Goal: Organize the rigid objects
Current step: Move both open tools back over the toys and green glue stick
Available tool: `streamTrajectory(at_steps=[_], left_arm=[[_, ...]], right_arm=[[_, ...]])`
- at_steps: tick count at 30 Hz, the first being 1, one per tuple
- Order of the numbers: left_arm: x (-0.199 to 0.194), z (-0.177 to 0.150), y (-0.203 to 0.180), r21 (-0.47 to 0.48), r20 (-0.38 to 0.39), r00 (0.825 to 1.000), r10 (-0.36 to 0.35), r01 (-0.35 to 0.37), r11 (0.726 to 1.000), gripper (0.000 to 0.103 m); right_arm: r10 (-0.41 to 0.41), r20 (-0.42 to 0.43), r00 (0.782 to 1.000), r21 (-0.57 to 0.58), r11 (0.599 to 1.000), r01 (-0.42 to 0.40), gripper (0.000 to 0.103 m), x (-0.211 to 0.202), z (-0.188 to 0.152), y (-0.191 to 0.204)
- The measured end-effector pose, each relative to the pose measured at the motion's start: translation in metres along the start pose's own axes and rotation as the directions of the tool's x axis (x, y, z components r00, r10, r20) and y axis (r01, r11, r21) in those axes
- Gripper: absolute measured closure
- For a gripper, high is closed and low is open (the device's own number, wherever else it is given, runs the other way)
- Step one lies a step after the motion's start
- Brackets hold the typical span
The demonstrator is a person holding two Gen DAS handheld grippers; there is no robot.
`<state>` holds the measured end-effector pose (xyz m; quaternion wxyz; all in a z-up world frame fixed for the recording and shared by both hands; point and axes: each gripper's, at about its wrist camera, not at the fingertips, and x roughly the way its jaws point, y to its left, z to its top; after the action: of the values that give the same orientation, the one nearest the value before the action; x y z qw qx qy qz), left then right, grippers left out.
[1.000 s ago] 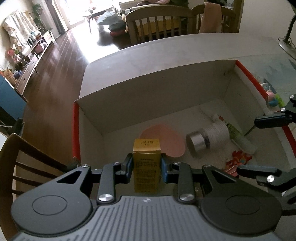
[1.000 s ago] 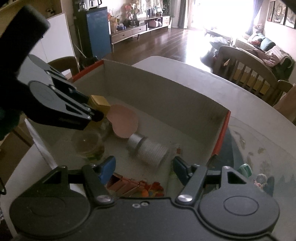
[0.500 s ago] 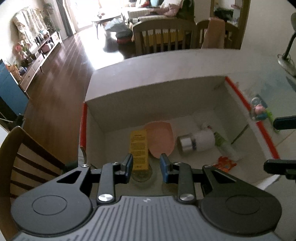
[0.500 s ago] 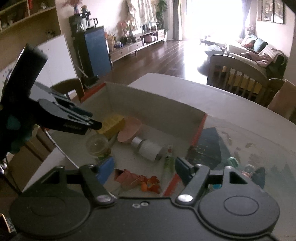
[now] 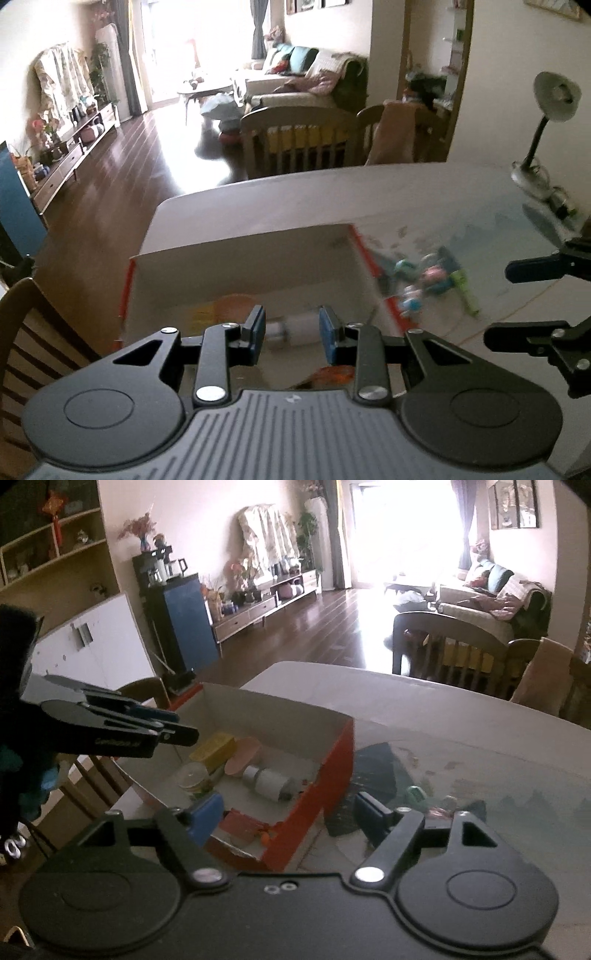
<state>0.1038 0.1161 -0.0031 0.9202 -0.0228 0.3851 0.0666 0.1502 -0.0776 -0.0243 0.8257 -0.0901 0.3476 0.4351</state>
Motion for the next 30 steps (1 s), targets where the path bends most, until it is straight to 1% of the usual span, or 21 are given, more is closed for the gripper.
streamTrajectory(at_steps=[2,3,4,5,7,14,17,20,21,22,24,30], left_arm=[[-0.004,0.001,-0.011,-0.006,0.013,1.0,-0.004,0.004,1.0,0.051],[-0.007,0.001,-0.016,-0.012,0.029,1.0,-0.002,0.003,1.0,0.029],[-0.009,-0.001,-0.023,-0.017,0.047,0.999,-0.003,0.004,1.0,0.023],[-0.011,-0.001,-0.029,-0.016,0.057,0.998,-0.009,0.01,1.0,0.023],[-0.01,-0.001,-0.04,-0.019,0.051,0.999,-0.013,0.014,1.0,0.023],[0.0,-0.005,-0.085,-0.039,0.048,0.998,-0.037,0.039,0.999,0.023],[0.008,-0.007,-0.104,-0.045,0.05,0.998,-0.038,0.04,0.998,0.019],[0.017,-0.008,-0.118,-0.065,0.05,0.998,-0.042,0.045,0.997,0.018],[0.02,-0.008,-0.122,-0.074,0.047,0.998,-0.039,0.042,0.996,0.015],[0.024,-0.008,-0.126,-0.082,0.043,0.998,-0.035,0.038,0.996,0.009],[0.031,-0.011,-0.135,-0.093,0.045,0.999,-0.029,0.033,0.995,0.001],[0.057,-0.013,-0.163,-0.103,0.029,0.999,-0.016,0.019,0.995,0.001]], right_arm=[[-0.003,0.008,1.0,0.013,1.0,0.003,0.019,-0.01,-0.004,-0.01],[-0.004,0.009,1.0,0.02,1.0,0.003,0.019,-0.014,-0.006,-0.013],[-0.005,0.01,1.0,0.028,1.0,0.005,0.019,-0.018,-0.008,-0.019],[-0.011,0.01,1.0,0.032,0.999,0.011,0.019,-0.021,-0.011,-0.023],[-0.029,0.01,1.0,0.039,0.999,0.029,0.018,-0.028,-0.016,-0.033],[-0.073,0.011,0.997,0.062,0.995,0.072,0.012,-0.046,-0.034,-0.074],[-0.086,0.007,0.996,0.066,0.994,0.085,0.011,-0.051,-0.039,-0.092],[-0.093,0.001,0.996,0.075,0.993,0.092,0.011,-0.055,-0.044,-0.109],[-0.094,-0.002,0.996,0.076,0.993,0.094,0.011,-0.056,-0.046,-0.115],[-0.098,-0.005,0.995,0.076,0.992,0.098,0.011,-0.056,-0.047,-0.12],[-0.104,-0.012,0.995,0.077,0.992,0.104,0.011,-0.056,-0.05,-0.13],[-0.12,-0.044,0.992,0.085,0.989,0.123,0.011,-0.047,-0.057,-0.157]])
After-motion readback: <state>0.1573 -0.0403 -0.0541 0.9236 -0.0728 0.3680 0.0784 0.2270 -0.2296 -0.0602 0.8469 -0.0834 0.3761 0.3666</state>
